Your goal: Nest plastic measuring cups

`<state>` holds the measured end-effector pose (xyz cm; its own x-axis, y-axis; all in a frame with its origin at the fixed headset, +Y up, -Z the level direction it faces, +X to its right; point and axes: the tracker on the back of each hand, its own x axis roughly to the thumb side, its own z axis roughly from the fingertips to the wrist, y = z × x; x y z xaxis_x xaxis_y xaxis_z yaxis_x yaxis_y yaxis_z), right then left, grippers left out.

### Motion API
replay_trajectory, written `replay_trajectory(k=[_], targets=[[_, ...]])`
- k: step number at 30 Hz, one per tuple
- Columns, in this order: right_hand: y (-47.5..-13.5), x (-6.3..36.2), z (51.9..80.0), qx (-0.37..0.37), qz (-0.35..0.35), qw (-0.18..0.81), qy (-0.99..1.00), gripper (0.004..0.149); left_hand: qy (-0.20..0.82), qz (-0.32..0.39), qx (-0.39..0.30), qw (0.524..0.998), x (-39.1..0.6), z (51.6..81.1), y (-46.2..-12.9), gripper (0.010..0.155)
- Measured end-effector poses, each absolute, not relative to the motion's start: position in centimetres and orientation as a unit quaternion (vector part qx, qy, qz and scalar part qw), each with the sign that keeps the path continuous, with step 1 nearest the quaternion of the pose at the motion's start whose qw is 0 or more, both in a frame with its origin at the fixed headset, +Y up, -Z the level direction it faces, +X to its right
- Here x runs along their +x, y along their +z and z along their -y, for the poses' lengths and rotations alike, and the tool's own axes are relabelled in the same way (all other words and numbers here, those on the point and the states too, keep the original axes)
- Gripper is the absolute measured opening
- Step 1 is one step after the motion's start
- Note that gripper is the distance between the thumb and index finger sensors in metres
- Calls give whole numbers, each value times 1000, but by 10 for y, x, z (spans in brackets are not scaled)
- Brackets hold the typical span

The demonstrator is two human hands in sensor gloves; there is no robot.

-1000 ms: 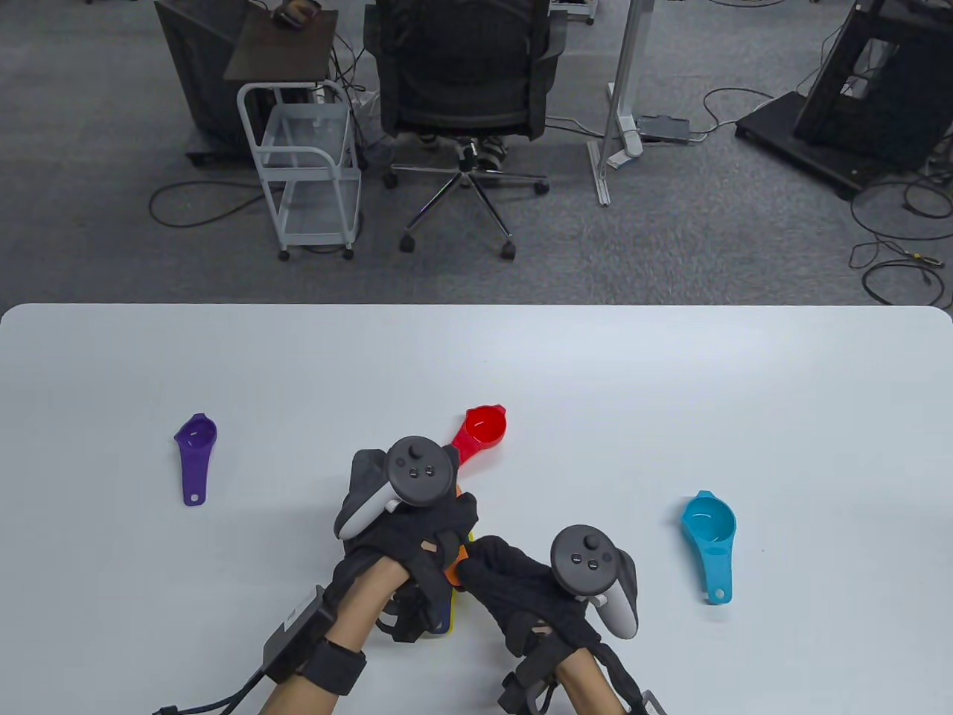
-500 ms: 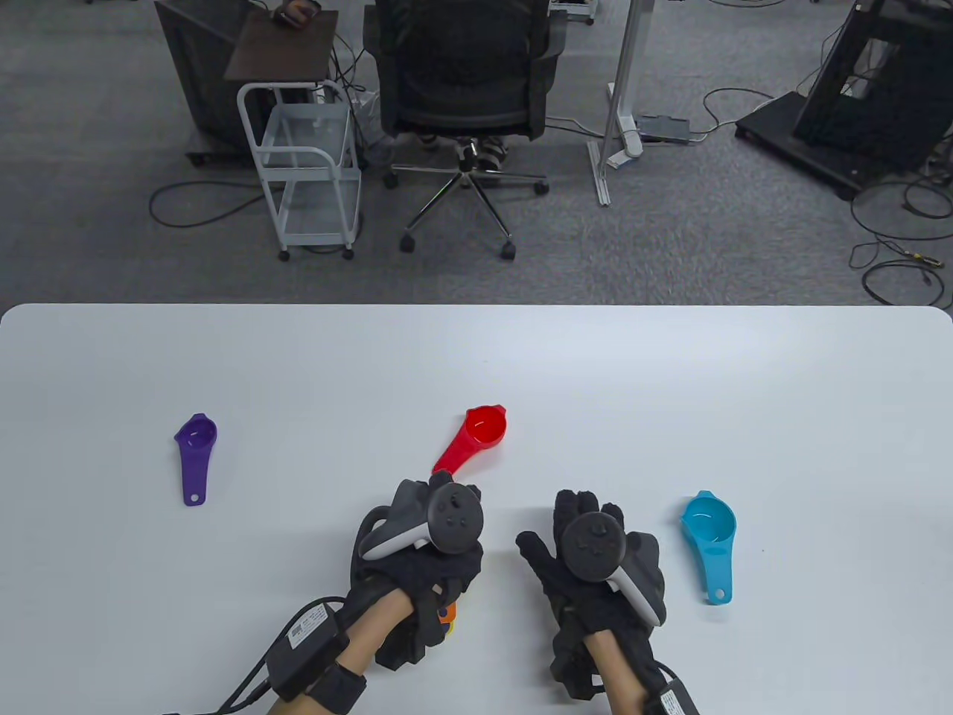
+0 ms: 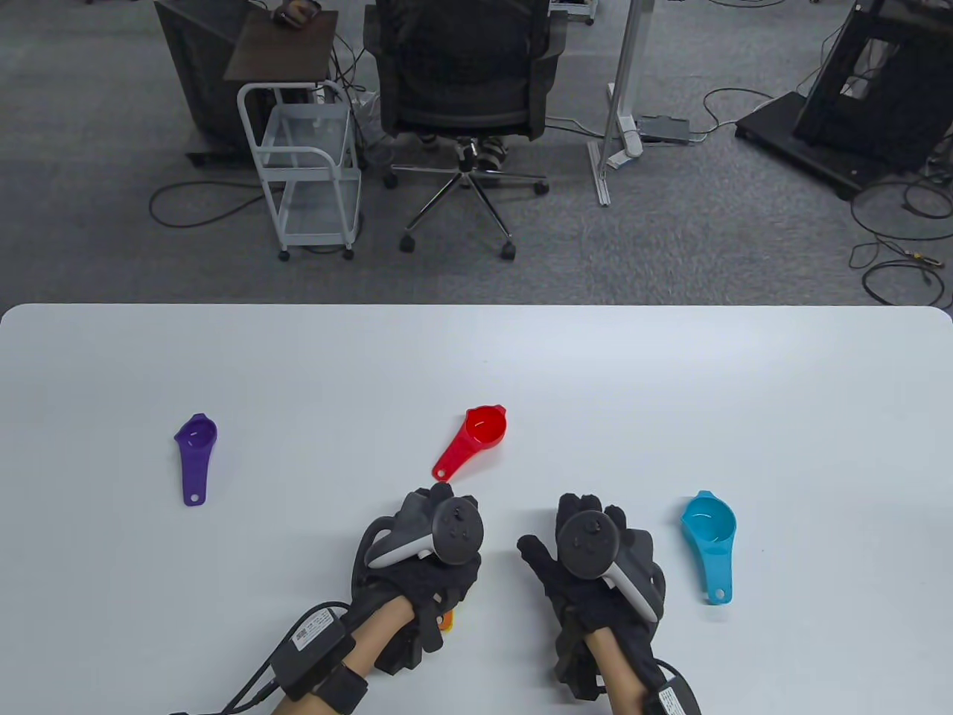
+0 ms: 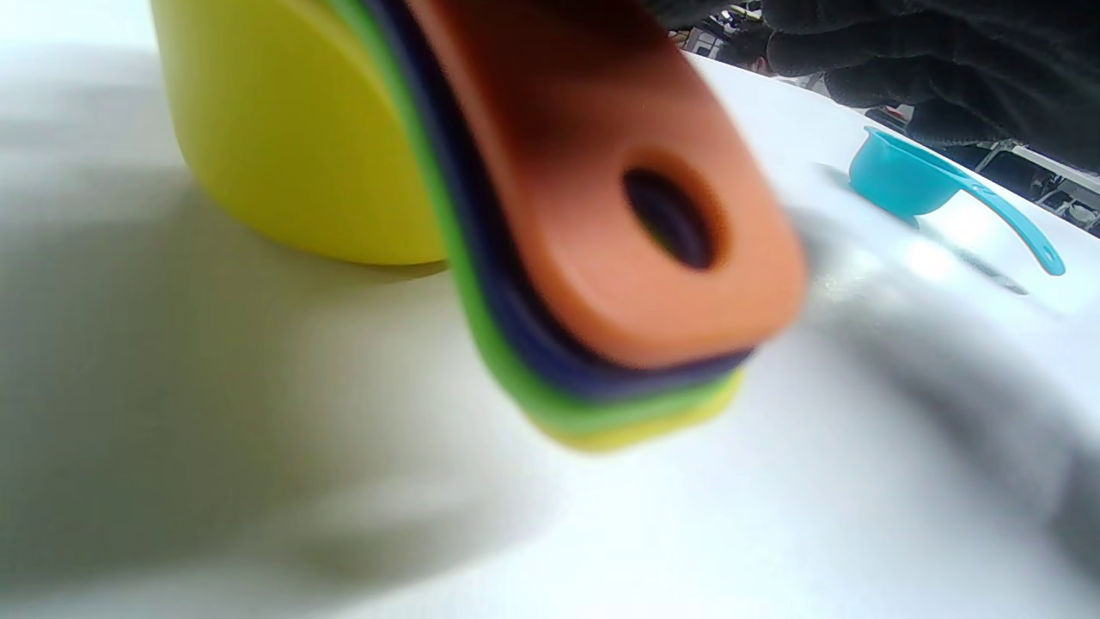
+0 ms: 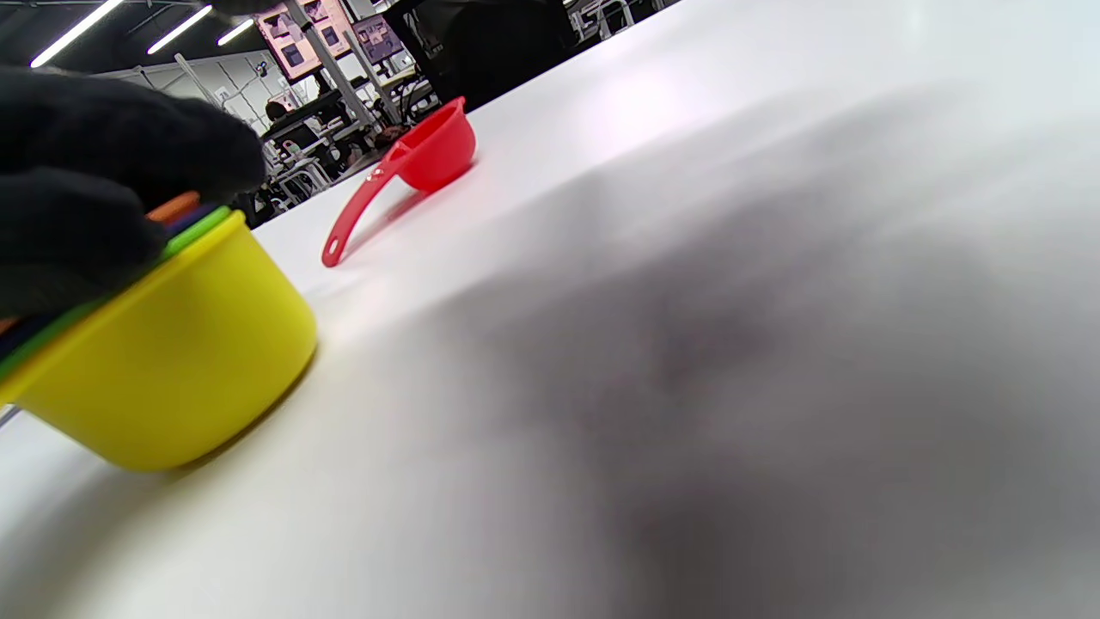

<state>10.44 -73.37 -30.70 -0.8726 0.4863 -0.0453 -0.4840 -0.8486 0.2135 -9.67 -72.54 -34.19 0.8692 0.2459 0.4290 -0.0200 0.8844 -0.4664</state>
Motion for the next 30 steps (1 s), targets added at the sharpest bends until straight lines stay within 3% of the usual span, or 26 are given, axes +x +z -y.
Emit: replay_trajectory(k=[3,6,9,12,14,17,22,24,26,30], targets=[[-307,105,732,6,-109,244,964,89,84,260,-216,937,-101,718,-342,84],[-306,109,726,1,-86,218,972,88,115,275,-153,942,-116,698,-339,87],[-310,131,716,-35,-37,134,990,87,104,272,-90,952,-149,685,-327,86],[-322,168,722,-102,-3,56,993,86,75,238,-72,966,-196,691,-315,85],[-329,193,734,-138,-30,22,990,85,44,212,-59,975,-224,698,-312,86],[-335,219,747,-175,-79,-4,981,85,71,174,-102,977,-256,708,-314,83],[-343,239,759,-209,-130,43,968,79,68,159,-114,978,-262,710,-315,82],[-344,239,763,-210,-129,58,967,72,51,158,-113,980,-261,712,-314,82],[-344,235,760,-210,-90,12,974,65,55,154,-130,978,-261,715,-314,82],[-344,223,749,-182,-76,25,980,70,61,139,-133,979,-266,716,-315,84]])
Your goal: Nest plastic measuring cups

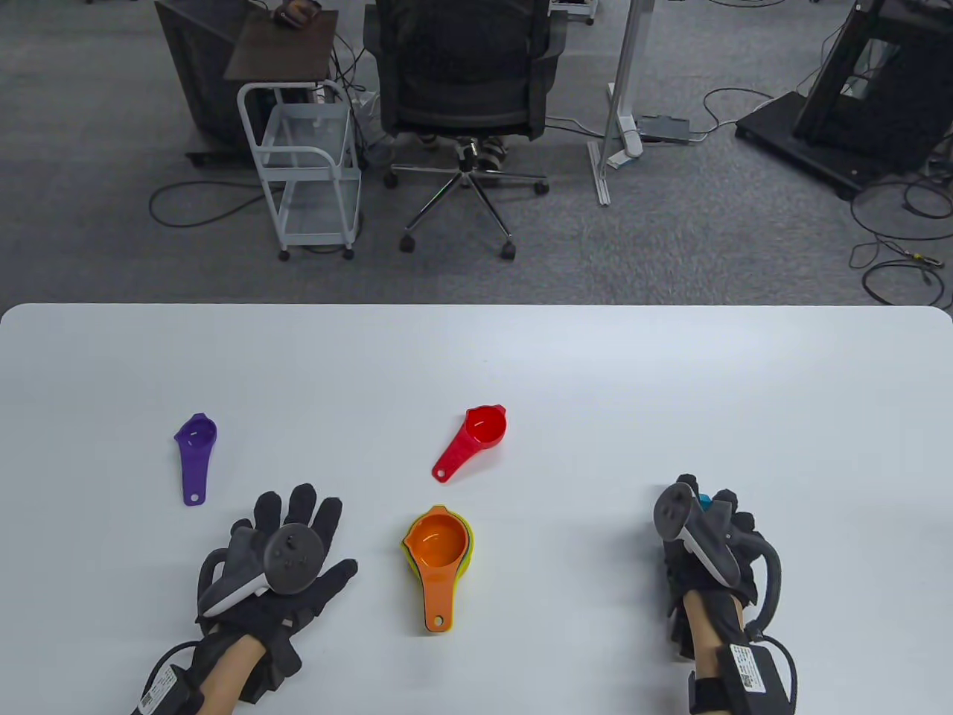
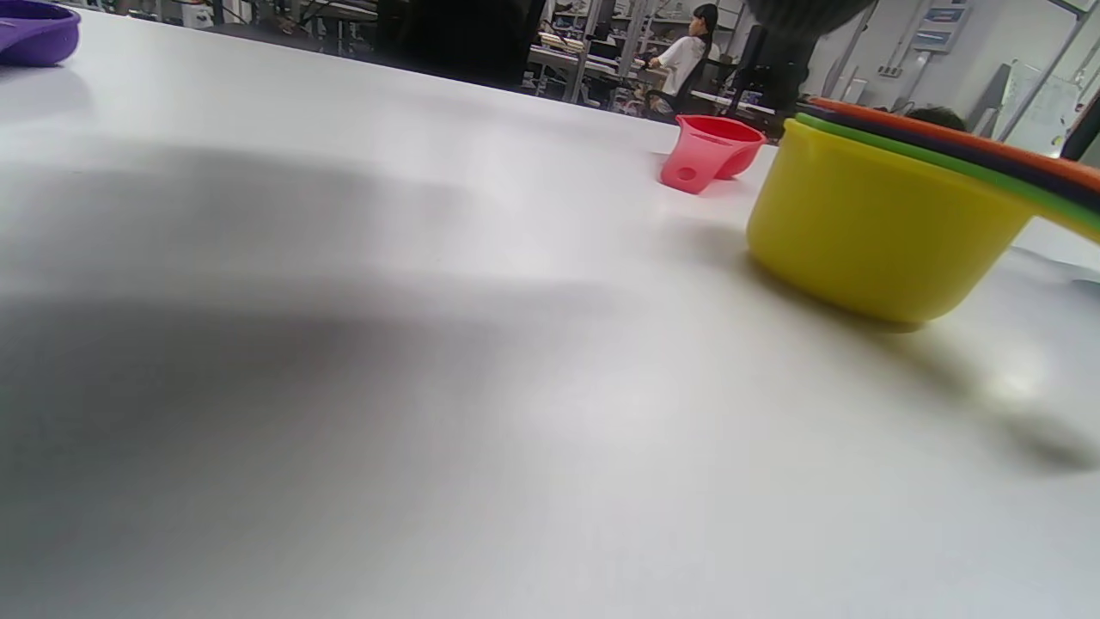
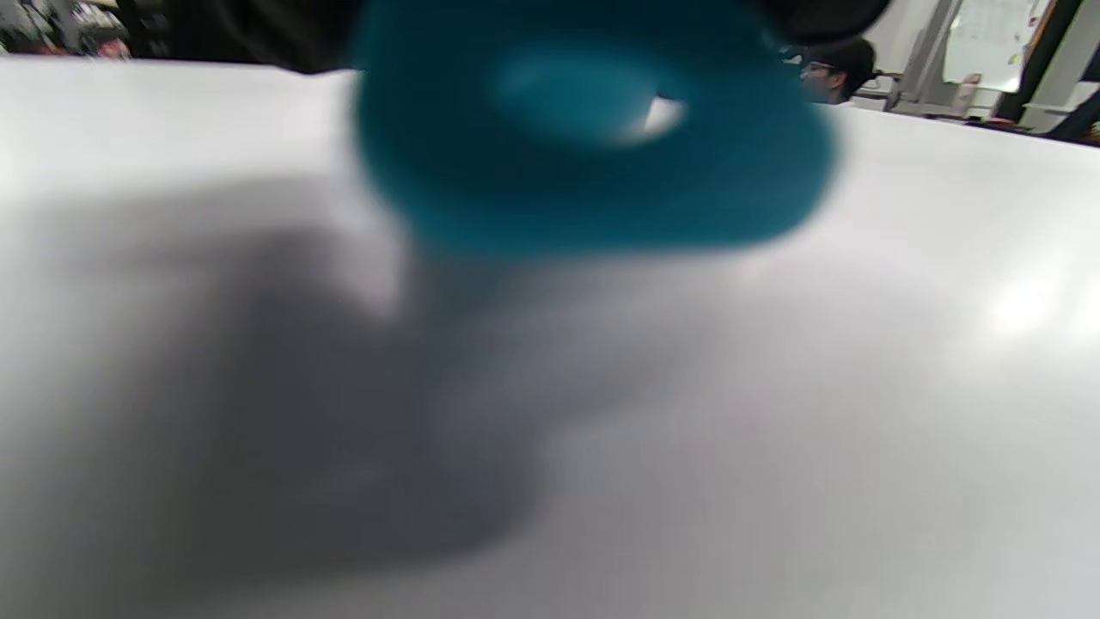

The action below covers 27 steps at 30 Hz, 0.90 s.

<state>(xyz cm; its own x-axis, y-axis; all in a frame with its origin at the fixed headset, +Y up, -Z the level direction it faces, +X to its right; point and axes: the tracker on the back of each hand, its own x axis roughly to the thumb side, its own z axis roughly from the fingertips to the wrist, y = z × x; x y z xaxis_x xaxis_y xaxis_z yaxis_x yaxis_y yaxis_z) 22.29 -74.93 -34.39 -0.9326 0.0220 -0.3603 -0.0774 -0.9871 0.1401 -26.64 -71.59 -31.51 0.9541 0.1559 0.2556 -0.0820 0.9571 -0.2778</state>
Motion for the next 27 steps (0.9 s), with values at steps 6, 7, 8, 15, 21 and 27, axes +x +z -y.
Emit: replay_trajectory(k=[6,7,8,15,21,27], targets=[[-327,154,712,-79,-7,129,989,79,62,111,-117,985,-277,713,-318,87],[-324,134,705,-60,-4,142,988,79,59,109,-119,985,-277,714,-318,87],[-321,111,698,-43,-8,152,987,78,56,108,-121,985,-277,715,-319,87],[-314,-13,674,46,-16,116,992,77,52,112,-120,985,-276,714,-317,87],[-322,-60,684,42,-58,90,993,76,51,110,-136,983,-275,713,-315,89],[-321,-58,694,44,-59,79,994,77,43,111,-147,982,-272,714,-315,91]])
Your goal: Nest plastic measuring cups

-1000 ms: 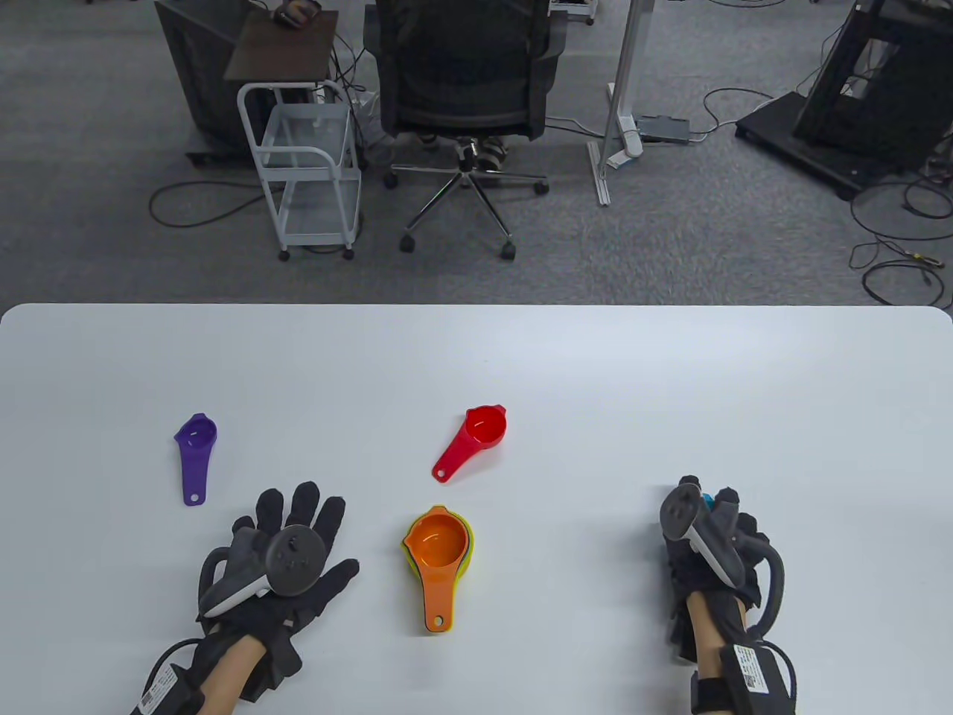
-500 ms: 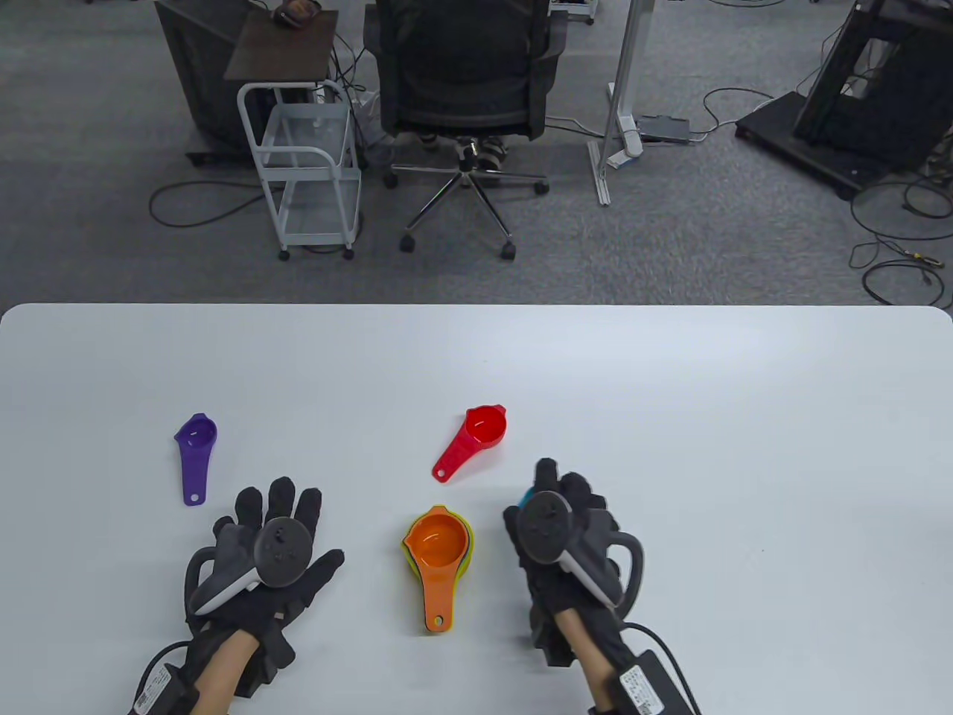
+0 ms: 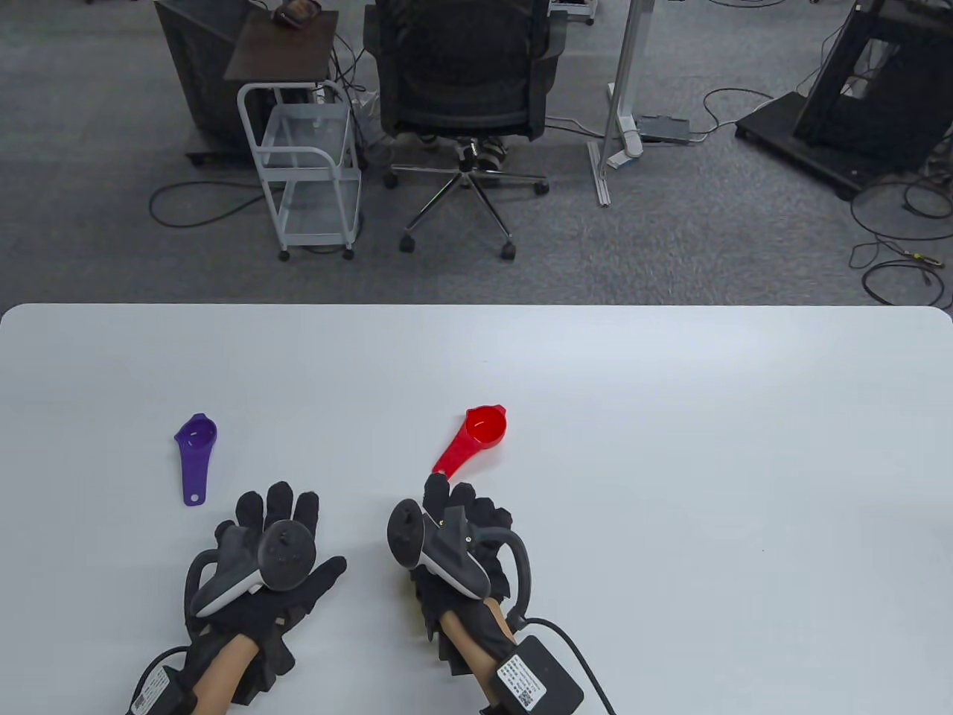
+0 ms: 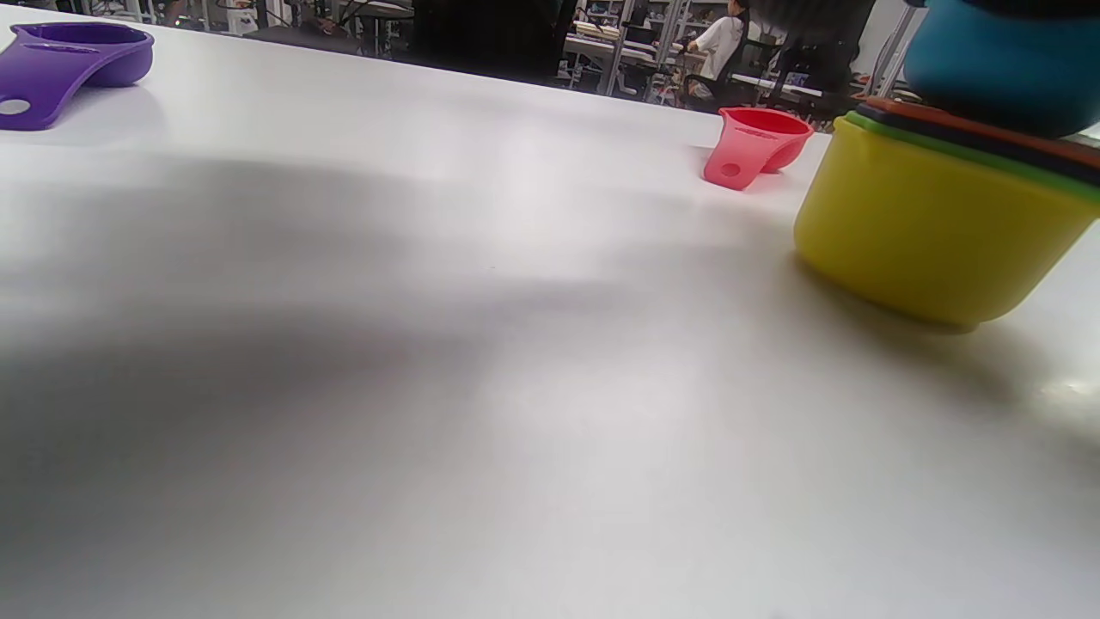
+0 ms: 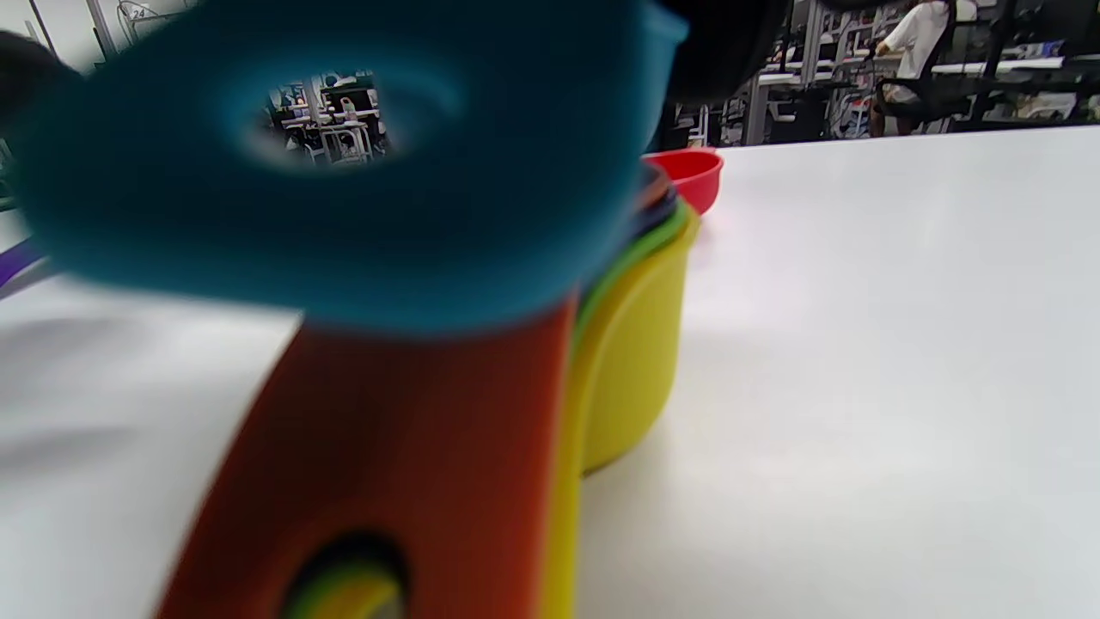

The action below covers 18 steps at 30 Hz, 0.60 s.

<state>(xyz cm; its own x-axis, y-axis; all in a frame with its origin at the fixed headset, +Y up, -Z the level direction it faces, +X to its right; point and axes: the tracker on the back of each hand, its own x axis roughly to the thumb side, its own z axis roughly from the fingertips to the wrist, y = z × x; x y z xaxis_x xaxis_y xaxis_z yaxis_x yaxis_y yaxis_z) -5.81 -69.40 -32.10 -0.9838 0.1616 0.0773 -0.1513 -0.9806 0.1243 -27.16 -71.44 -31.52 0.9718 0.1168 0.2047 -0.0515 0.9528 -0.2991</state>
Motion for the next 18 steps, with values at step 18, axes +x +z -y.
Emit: replay_trajectory(k=[18], targets=[[-324,-68,713,18,-71,25,997,84,26,108,-175,978,-266,721,-315,91]])
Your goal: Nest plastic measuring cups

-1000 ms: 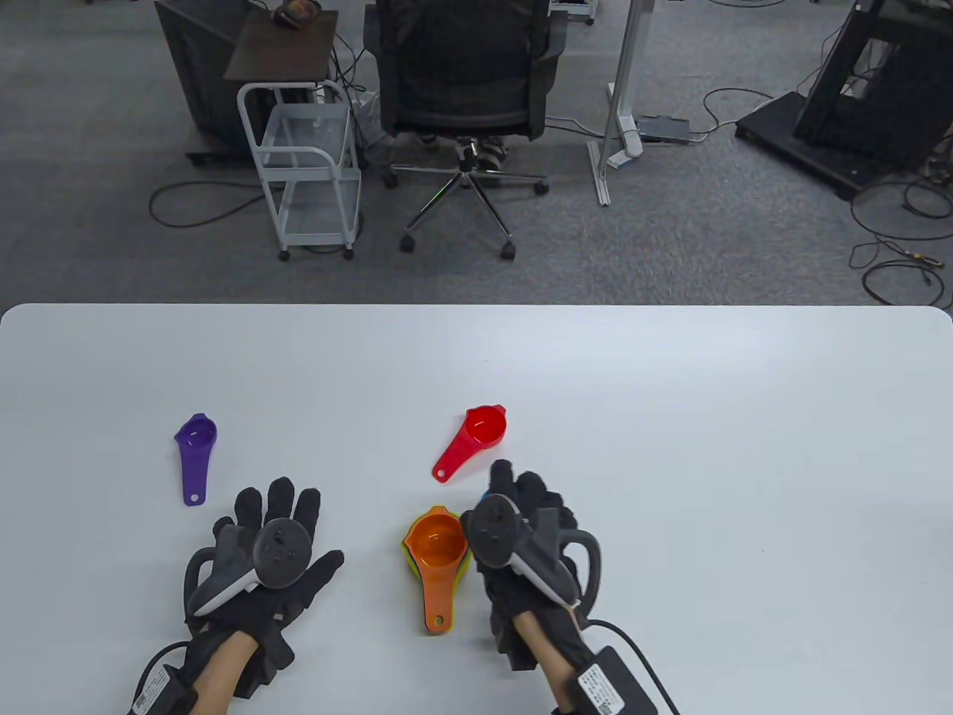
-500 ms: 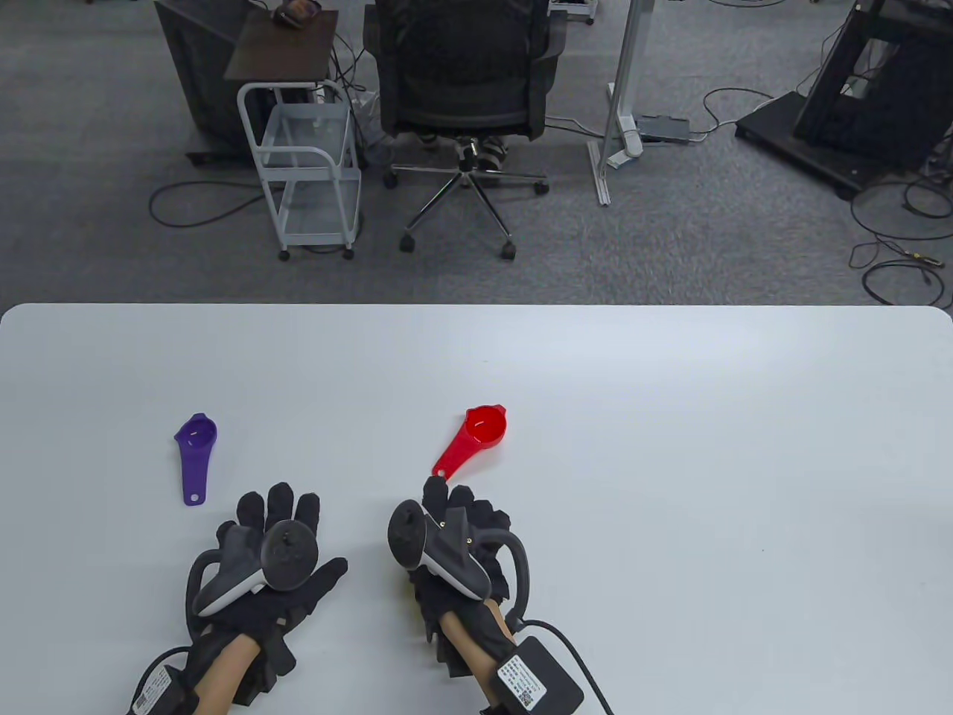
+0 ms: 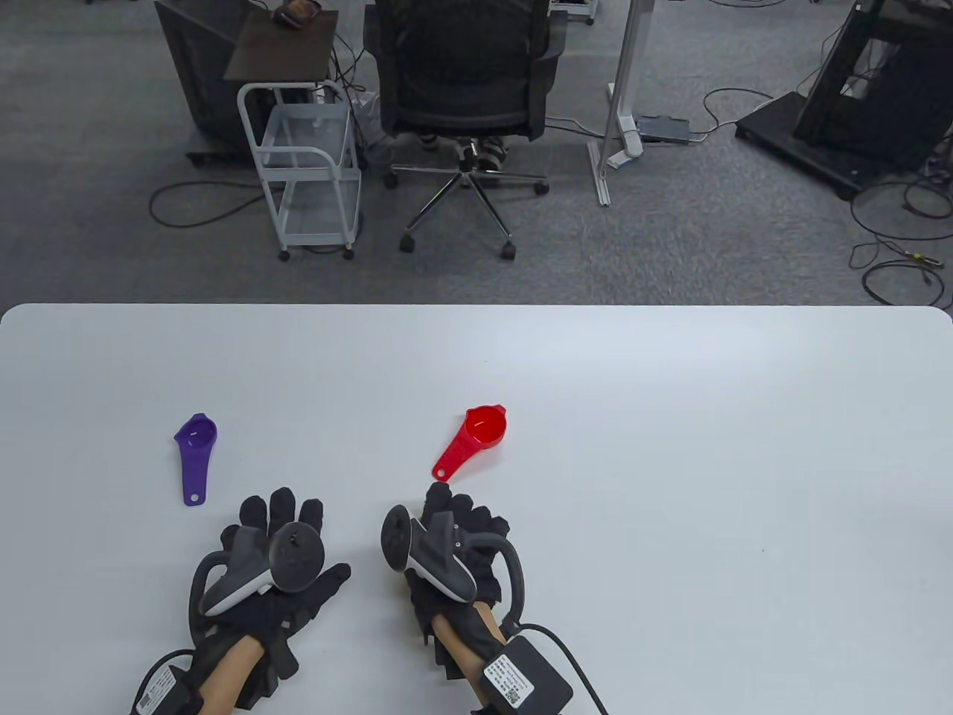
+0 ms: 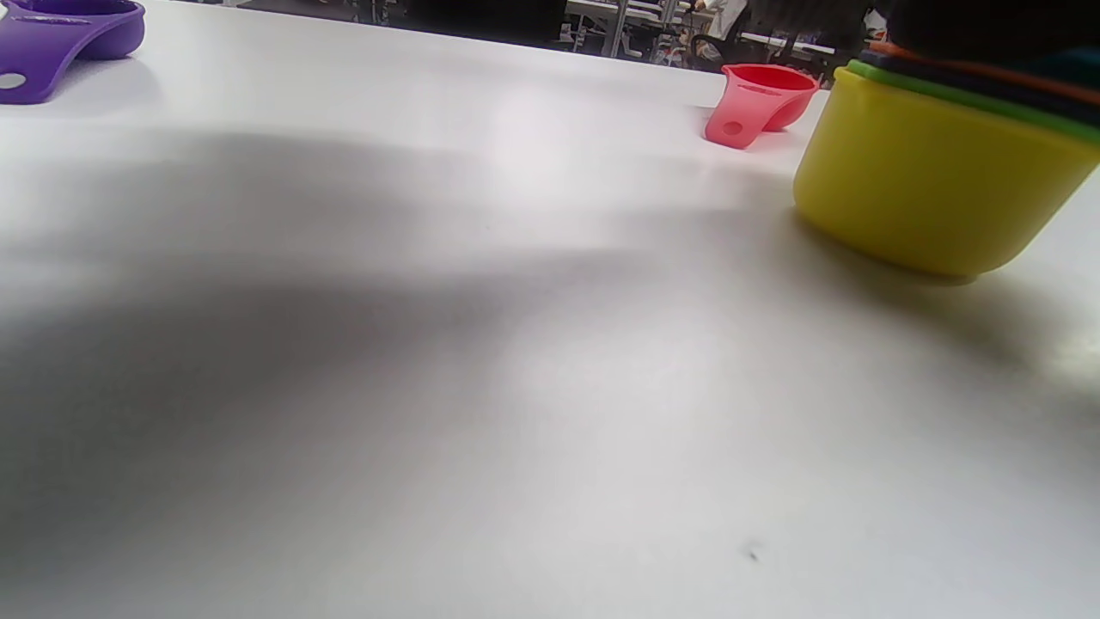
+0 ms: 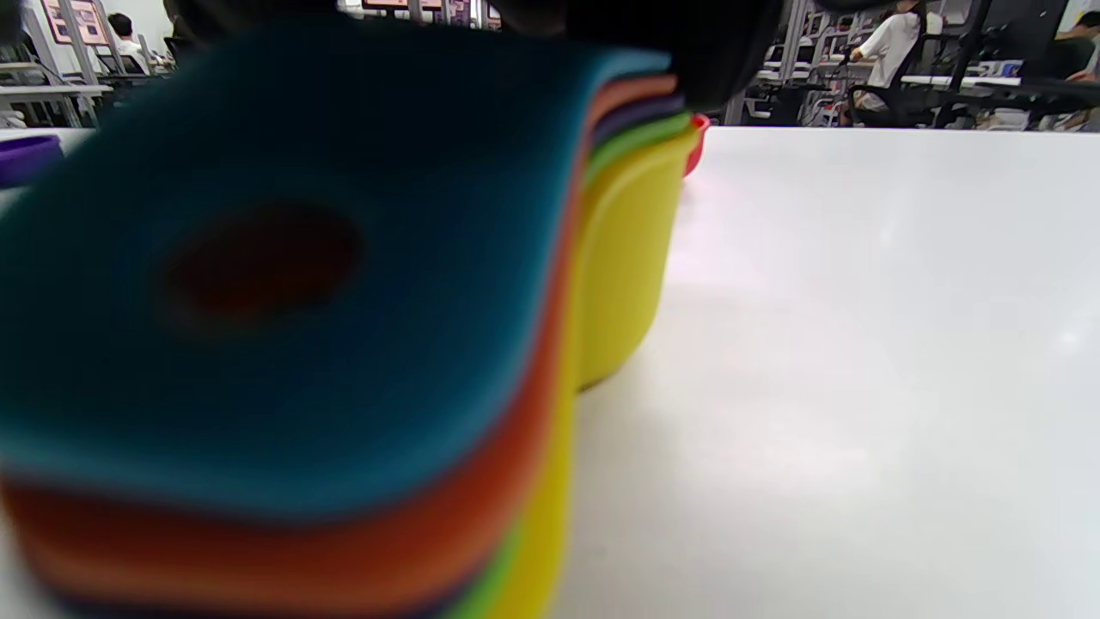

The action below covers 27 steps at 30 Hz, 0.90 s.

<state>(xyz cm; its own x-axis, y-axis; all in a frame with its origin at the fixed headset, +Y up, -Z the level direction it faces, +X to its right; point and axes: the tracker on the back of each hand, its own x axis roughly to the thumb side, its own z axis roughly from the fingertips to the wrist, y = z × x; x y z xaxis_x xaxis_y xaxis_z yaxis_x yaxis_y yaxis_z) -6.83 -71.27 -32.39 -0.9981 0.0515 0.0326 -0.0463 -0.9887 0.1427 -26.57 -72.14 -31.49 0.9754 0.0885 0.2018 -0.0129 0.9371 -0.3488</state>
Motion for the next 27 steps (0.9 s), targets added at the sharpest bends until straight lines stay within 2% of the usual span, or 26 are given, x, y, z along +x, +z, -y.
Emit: replay_trajectory(k=[9,13,15,20,27], targets=[[-331,-61,713,11,-93,30,995,92,22,101,-193,976,-265,723,-315,92],[-355,-31,693,-38,-66,61,995,89,26,101,-190,976,-266,723,-313,92],[-381,-9,686,-68,-73,76,992,85,21,102,-195,975,-265,723,-312,92],[-435,21,700,-76,-163,158,971,74,15,104,-184,977,-264,719,-310,92],[-485,4,729,-50,-262,141,953,67,18,107,-187,976,-263,718,-307,91]])
